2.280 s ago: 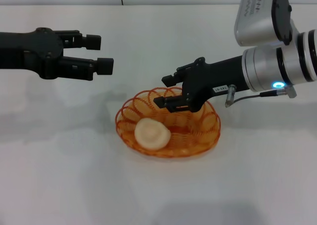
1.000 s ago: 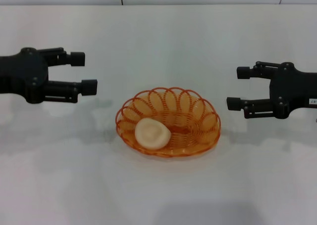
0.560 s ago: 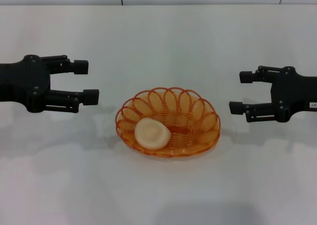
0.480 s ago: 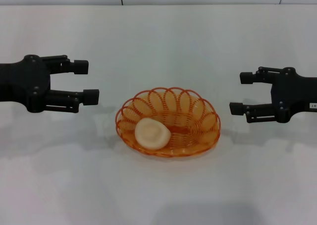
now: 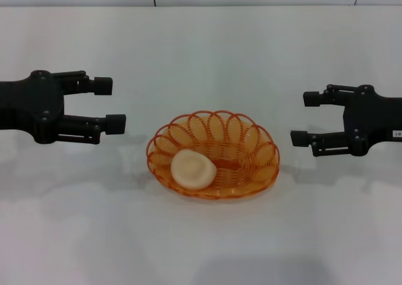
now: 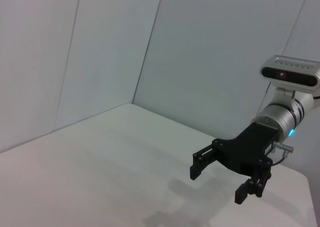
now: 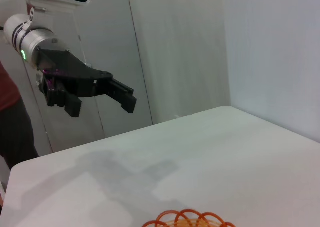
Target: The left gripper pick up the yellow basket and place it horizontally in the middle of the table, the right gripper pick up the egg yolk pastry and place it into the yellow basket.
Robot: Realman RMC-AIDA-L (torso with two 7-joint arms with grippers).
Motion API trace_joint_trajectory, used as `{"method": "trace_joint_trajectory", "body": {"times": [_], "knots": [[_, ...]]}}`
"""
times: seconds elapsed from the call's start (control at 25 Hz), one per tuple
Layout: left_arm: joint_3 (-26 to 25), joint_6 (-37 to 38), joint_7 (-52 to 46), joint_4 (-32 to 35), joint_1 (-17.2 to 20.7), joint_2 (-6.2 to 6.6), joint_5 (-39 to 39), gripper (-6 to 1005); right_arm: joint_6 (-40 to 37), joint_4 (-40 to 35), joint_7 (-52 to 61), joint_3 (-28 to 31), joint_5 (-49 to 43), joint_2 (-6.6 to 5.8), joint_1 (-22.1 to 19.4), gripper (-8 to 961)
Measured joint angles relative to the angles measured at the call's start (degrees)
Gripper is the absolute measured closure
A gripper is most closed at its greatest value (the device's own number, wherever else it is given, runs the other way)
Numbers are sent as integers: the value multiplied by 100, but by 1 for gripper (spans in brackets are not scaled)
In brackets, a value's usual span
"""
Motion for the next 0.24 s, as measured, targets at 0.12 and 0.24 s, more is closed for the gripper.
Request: {"method": "trace_joint_trajectory", "body": {"times": [0.12,0.24], "knots": [[0,0,0,0,-1,-6,0,107,-13,-3,0,0,0,0,4,107],[6,1,-2,0,-3,-7,0,107,-45,-20,0,0,0,0,2,107]]}}
